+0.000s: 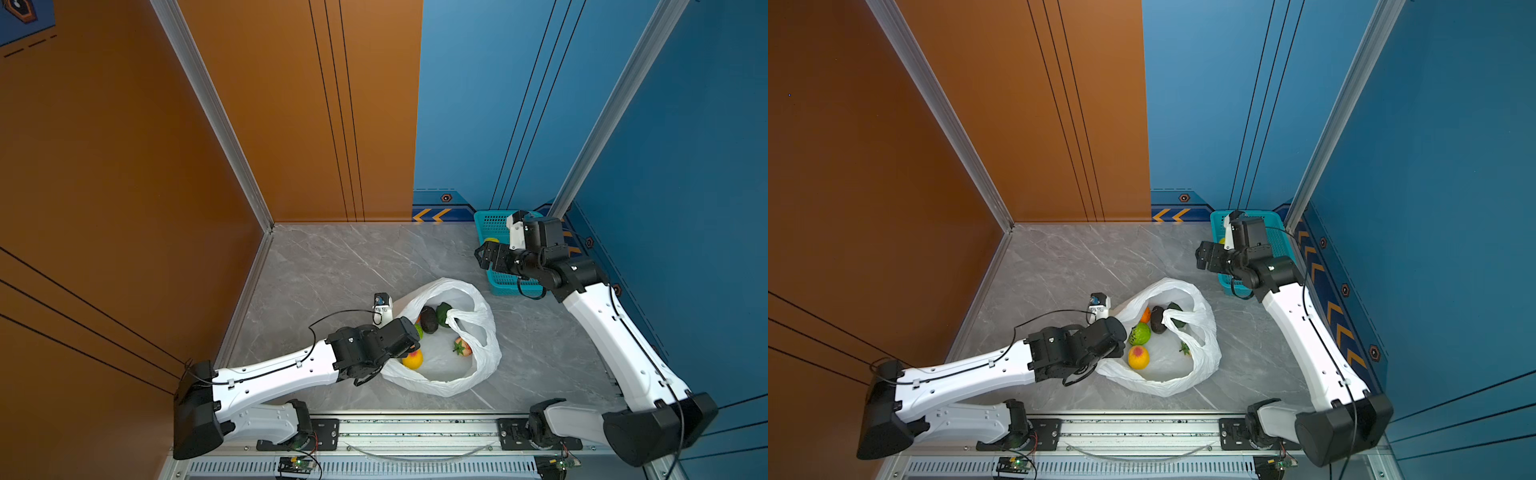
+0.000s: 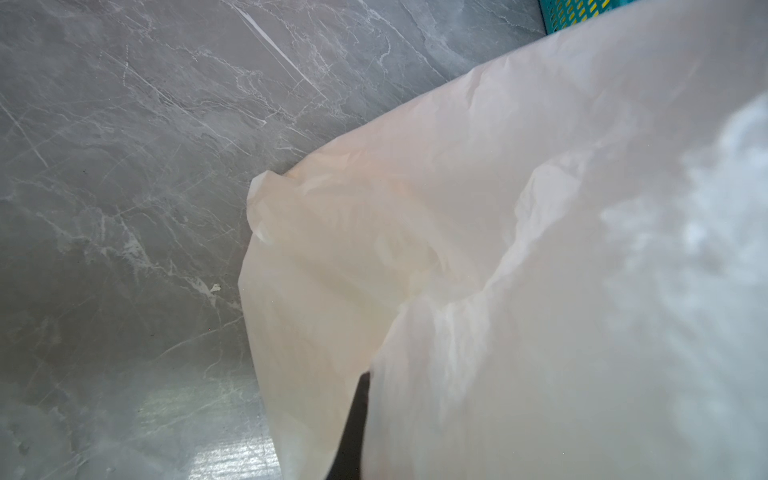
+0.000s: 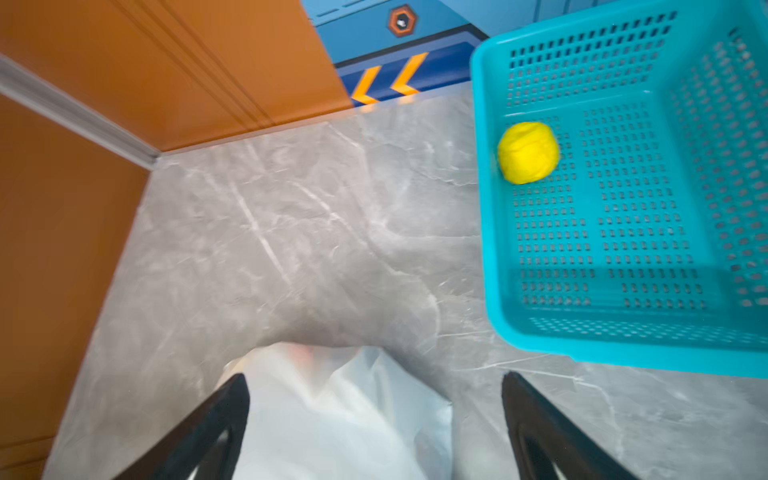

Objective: Untie the knot of the plastic bag and take out the fruit
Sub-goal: 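Move the right gripper back into the bag opening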

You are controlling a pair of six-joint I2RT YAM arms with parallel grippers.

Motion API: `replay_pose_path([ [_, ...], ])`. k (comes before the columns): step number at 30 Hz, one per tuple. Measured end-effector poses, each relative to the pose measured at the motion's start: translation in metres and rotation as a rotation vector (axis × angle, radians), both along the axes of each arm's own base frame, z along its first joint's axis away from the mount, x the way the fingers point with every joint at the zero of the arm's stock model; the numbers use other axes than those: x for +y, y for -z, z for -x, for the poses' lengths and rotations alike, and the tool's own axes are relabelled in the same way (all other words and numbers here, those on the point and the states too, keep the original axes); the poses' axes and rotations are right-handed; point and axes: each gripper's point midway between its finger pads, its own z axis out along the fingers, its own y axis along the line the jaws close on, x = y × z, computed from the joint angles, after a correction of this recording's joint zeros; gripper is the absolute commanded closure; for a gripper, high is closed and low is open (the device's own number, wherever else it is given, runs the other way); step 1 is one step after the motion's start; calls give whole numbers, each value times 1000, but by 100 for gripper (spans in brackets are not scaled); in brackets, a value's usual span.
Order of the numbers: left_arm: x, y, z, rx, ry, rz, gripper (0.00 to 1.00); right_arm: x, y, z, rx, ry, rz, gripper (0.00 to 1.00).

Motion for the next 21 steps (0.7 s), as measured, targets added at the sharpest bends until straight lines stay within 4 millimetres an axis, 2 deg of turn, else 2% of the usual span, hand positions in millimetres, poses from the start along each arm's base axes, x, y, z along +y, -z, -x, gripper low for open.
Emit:
replay_pose_path([
  [2, 0, 0, 0, -1, 4, -3, 100, 22, -11, 28, -3, -68, -28, 5],
  [5, 0, 0, 0, -2, 5, -4, 100, 58, -16, 70, 24, -180, -65, 5],
  [9, 0, 0, -1, -5, 9, -9, 100, 101, -13, 116, 73, -295, -99, 5],
  [12, 0, -2, -1, -8, 12, -10, 100, 121, -1, 143, 114, -341, -101, 6],
  [15, 1, -3, -2, -12, 10, -8, 100, 132, 13, 158, 147, -346, -98, 6],
  [21, 2, -5, -2, -16, 8, -2, 100, 144, 43, 165, 194, -327, -94, 8],
])
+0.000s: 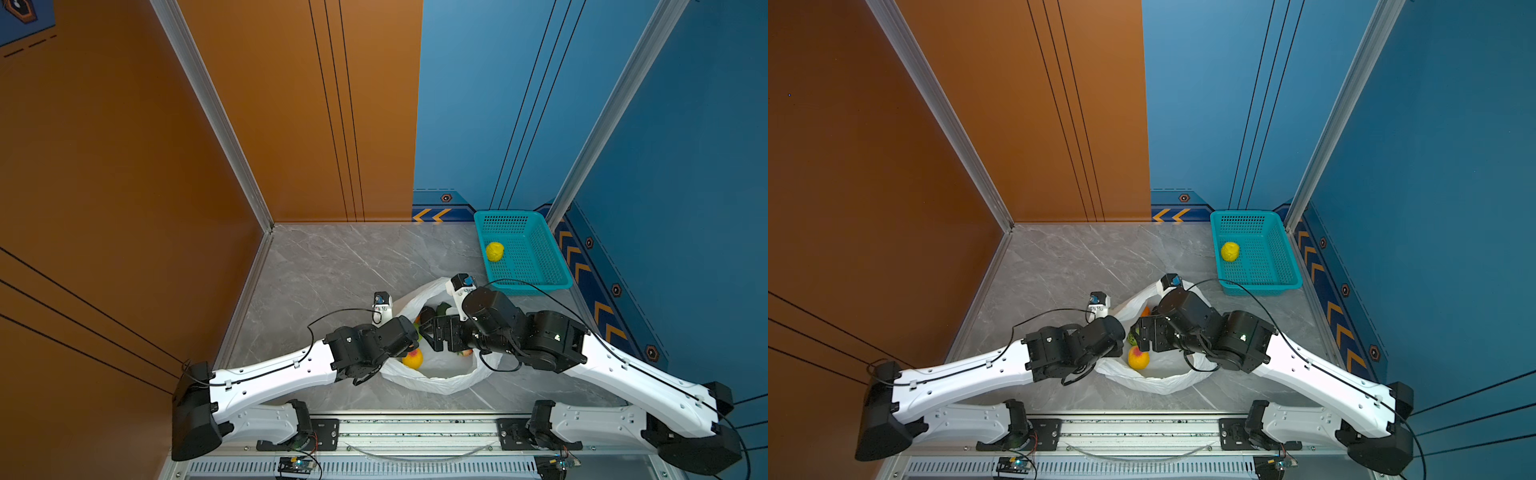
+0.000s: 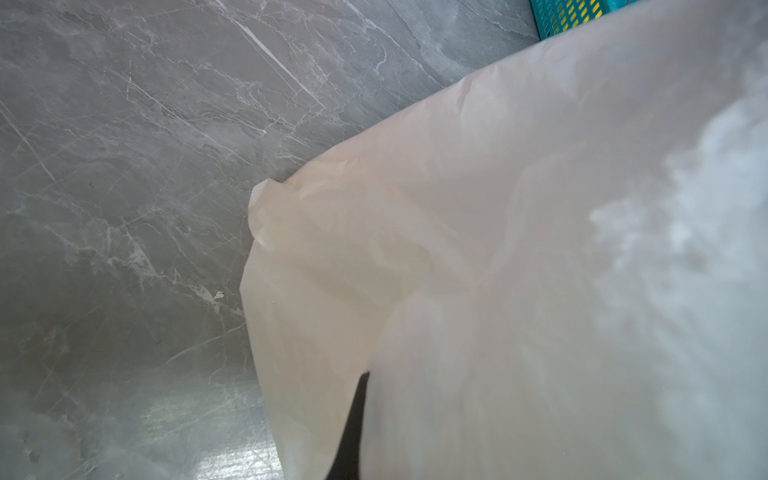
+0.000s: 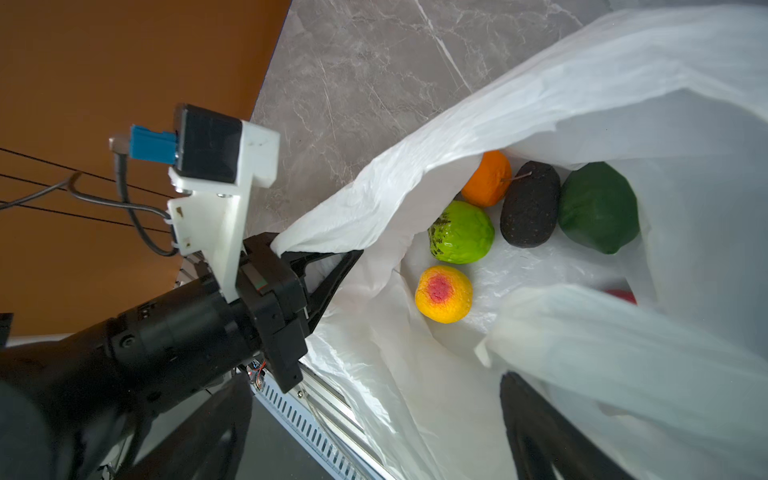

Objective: Untie the knot of the plastic bag and take out the fruit
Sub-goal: 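Move the right gripper back into the bag opening, then lower the right gripper onto the lime-green fruit and grasp it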

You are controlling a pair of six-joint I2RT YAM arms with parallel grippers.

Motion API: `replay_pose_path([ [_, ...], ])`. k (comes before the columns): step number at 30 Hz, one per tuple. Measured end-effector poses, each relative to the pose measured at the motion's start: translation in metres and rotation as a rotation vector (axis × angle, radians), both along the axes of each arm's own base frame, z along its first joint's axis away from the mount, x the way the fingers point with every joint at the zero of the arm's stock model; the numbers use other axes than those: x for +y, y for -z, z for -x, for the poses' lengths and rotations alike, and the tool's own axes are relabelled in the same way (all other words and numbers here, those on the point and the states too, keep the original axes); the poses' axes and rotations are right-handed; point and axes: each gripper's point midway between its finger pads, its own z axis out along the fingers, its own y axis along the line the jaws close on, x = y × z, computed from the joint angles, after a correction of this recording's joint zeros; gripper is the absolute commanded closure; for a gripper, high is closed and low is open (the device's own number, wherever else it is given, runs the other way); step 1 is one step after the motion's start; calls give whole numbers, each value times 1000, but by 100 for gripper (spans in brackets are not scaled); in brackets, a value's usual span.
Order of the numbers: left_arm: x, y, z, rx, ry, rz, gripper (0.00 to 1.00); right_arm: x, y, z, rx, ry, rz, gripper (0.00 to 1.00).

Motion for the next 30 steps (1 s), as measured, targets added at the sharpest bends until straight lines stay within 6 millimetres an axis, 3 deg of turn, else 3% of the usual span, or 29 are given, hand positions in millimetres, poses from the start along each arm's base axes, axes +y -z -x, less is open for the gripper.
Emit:
replay_pose_path([
  [8, 1, -2, 0, -3, -1, 6, 100, 11, 42, -2, 38, 16, 63, 12],
  [18, -4, 2, 6, 29, 21, 20, 100, -15, 138, 6, 141, 20, 294, 13],
  [26, -4, 36, 30, 127, 71, -26, 100, -47, 195, 27, 204, 1, 463, 9],
  [30, -3, 45, 39, 150, 87, -55, 100, -49, 203, 28, 215, -2, 490, 5],
])
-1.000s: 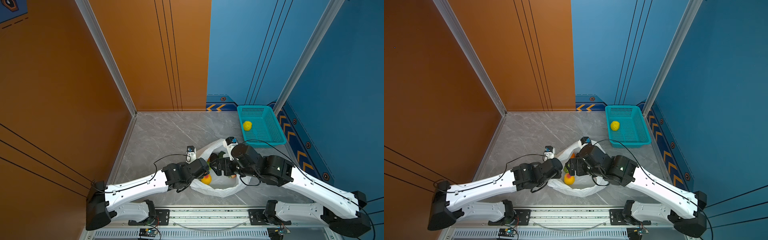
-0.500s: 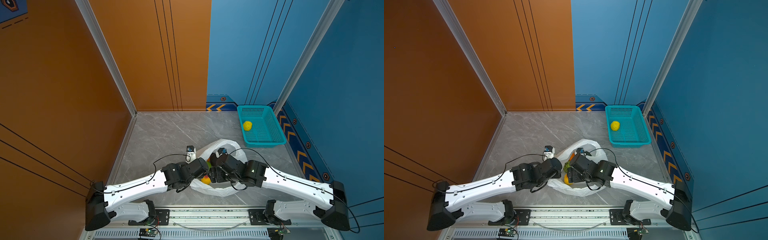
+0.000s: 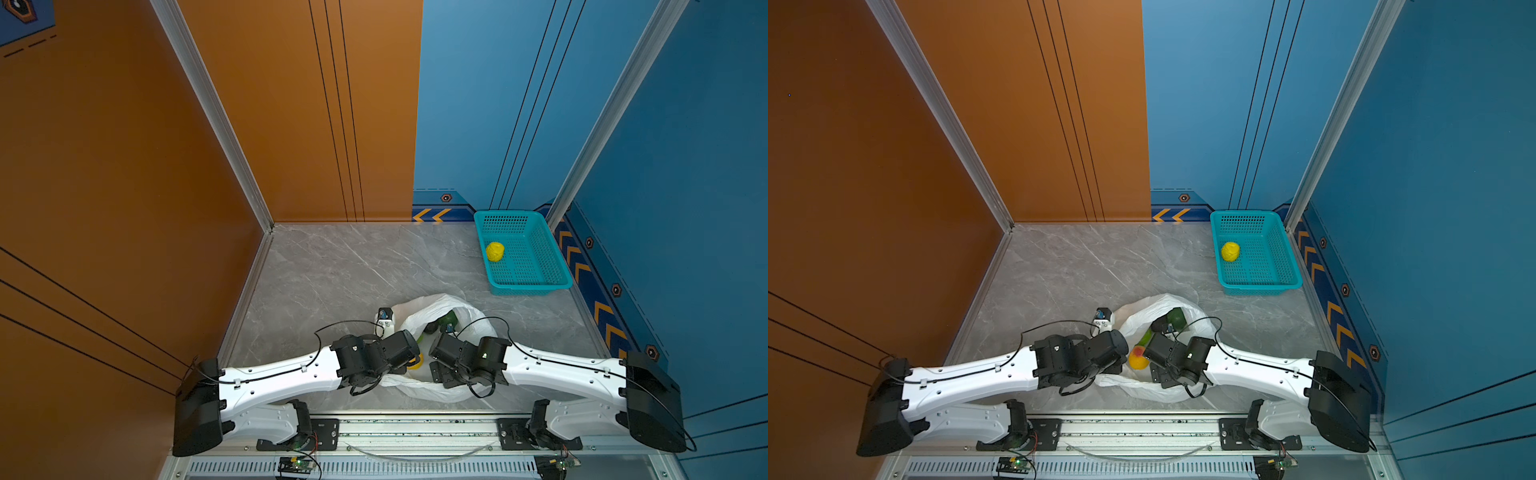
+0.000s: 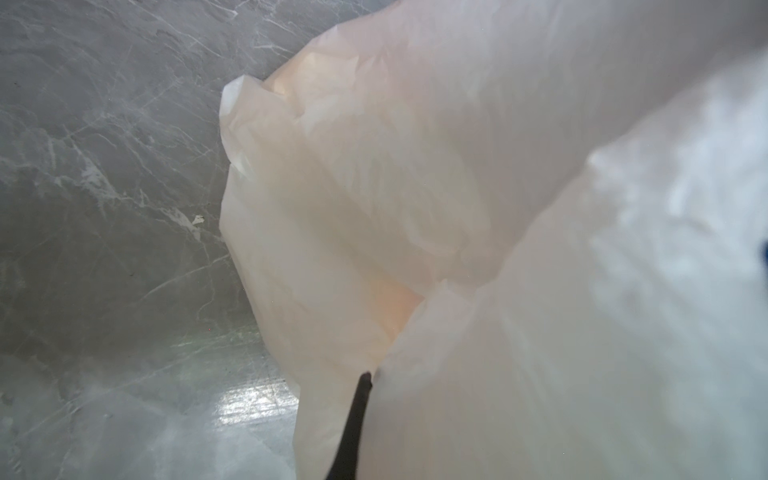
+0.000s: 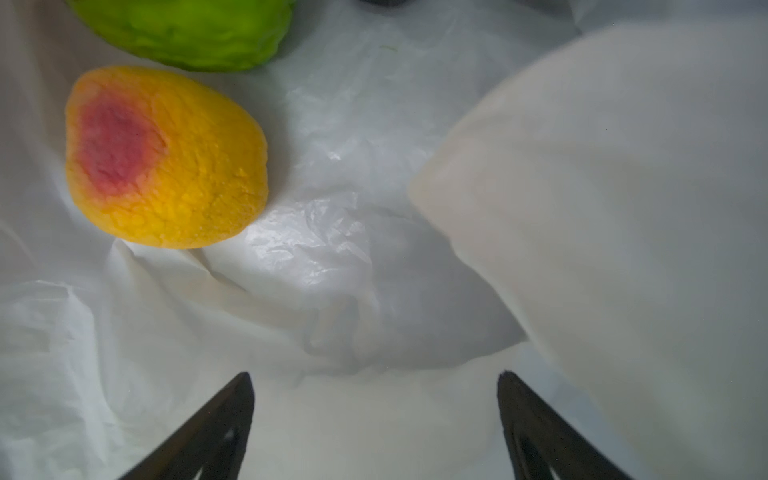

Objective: Untie the knot of the plastic bag and take out the fruit
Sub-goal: 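Lower the right gripper onto the lime-green fruit and grasp it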

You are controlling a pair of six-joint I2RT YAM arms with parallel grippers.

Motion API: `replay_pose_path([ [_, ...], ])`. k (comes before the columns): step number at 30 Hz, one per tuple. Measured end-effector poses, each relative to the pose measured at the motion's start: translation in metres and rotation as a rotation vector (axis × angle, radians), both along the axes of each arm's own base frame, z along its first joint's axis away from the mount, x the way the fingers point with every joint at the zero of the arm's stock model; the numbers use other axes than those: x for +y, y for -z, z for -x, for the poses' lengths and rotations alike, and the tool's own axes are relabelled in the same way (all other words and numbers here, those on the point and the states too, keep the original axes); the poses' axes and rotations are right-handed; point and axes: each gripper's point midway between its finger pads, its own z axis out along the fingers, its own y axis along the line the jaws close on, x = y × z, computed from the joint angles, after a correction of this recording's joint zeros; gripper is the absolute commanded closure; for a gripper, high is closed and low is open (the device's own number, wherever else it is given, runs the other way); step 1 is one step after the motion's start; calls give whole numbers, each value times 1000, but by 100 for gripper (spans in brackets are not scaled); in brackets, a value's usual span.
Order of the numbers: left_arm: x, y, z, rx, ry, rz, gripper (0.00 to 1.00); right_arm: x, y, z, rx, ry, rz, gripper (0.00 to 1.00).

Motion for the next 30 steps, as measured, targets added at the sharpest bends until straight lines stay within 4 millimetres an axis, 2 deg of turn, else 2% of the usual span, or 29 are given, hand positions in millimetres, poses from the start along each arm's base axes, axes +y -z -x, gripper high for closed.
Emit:
replay_pose_path([
  [4, -4, -8, 4, -29, 25, -12, 100, 15, -11, -6, -22, -11, -35, 3],
  [9, -8, -33, -1, -110, 28, -11, 100, 51, -40, -26, -81, -20, -142, 1],
  [11, -6, -40, -3, -137, 21, -8, 100, 61, -45, -34, -94, -9, -175, 0],
  [18, 3, -45, -8, -176, 0, -30, 100, 77, -33, -67, -92, 109, -252, 0],
  [24, 4, -46, -9, -186, -10, -34, 100, 91, -32, -86, -145, 176, -315, 0],
  [30, 3, -47, -10, -189, -11, -27, 100, 94, -18, -109, -190, 255, -322, 1],
])
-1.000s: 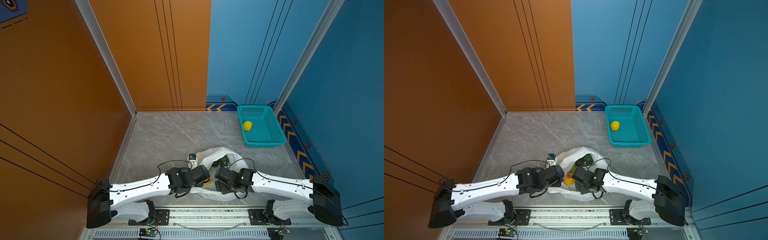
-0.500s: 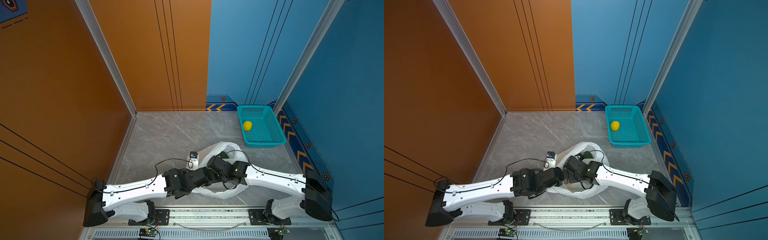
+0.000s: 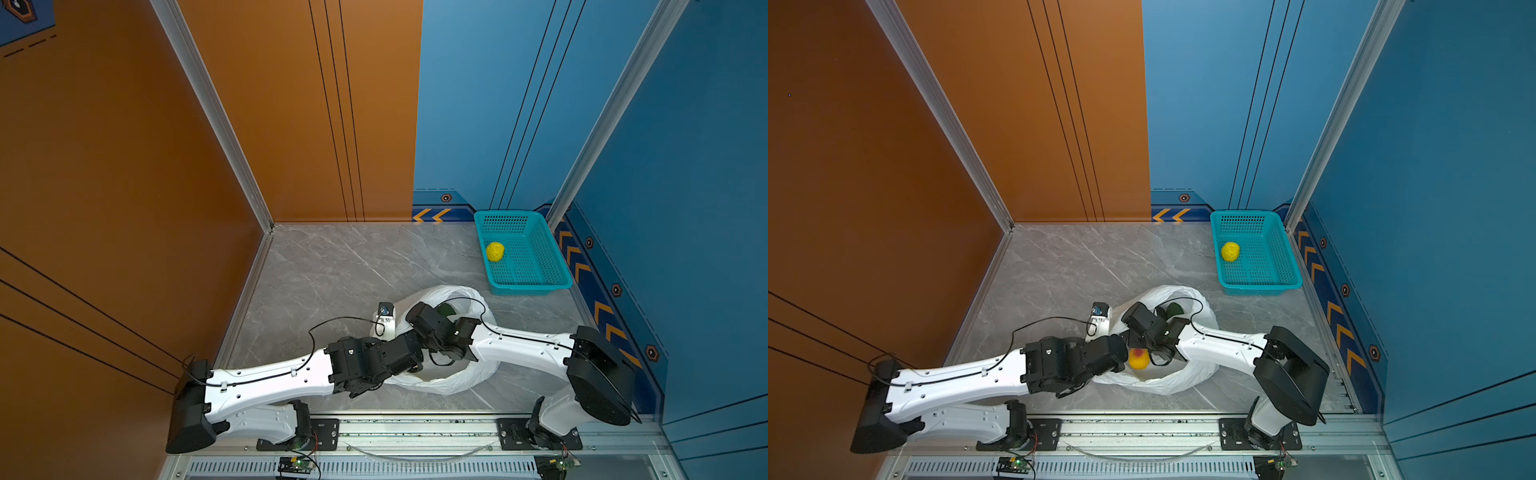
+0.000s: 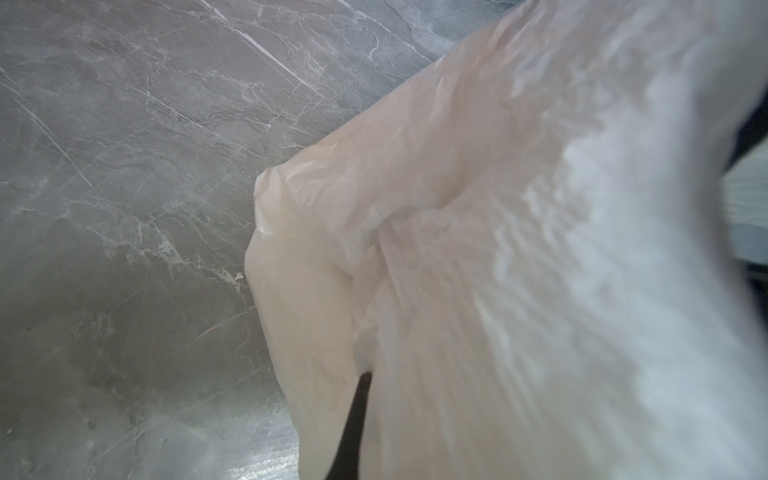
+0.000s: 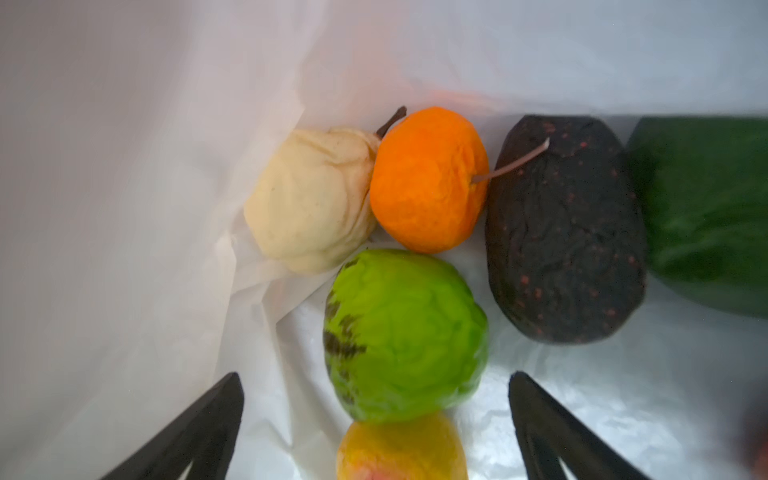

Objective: Untie the knot of the plastic bag and take out the fruit
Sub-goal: 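Lower the right gripper onto the lime-green fruit and grasp it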

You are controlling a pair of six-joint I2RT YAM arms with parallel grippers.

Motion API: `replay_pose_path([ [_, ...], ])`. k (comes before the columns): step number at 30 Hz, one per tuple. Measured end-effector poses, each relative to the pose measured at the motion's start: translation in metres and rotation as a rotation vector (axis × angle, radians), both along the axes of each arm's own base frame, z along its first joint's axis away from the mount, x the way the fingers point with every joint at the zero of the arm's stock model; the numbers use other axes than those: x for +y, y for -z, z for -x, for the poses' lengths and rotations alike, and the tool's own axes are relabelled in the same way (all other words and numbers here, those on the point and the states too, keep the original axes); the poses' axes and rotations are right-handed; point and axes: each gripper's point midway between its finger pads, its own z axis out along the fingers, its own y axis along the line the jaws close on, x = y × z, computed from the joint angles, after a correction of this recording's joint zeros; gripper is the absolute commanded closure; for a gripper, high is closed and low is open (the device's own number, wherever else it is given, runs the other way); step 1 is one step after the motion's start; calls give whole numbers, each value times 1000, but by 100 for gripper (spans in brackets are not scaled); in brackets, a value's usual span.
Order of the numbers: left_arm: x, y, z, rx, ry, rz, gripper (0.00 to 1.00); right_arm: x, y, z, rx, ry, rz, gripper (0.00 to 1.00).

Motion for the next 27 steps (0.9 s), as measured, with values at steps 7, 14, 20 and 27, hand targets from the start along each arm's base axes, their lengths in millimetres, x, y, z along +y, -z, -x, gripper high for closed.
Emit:
replay_pose_path([
  [7, 1, 0, -1, -5, -3, -3, 100, 3, 22, -13, -3, 39, 4, 17],
  [14, 4, 2, 0, -6, -6, 4, 100, 3, 26, -16, -7, 57, -14, 37],
  [20, 5, 3, 1, -3, -12, 5, 100, -2, 14, -13, -20, 53, -25, 40],
  [27, 6, 3, -2, -4, -22, 9, 100, -11, -31, 0, -63, 15, -58, 40],
])
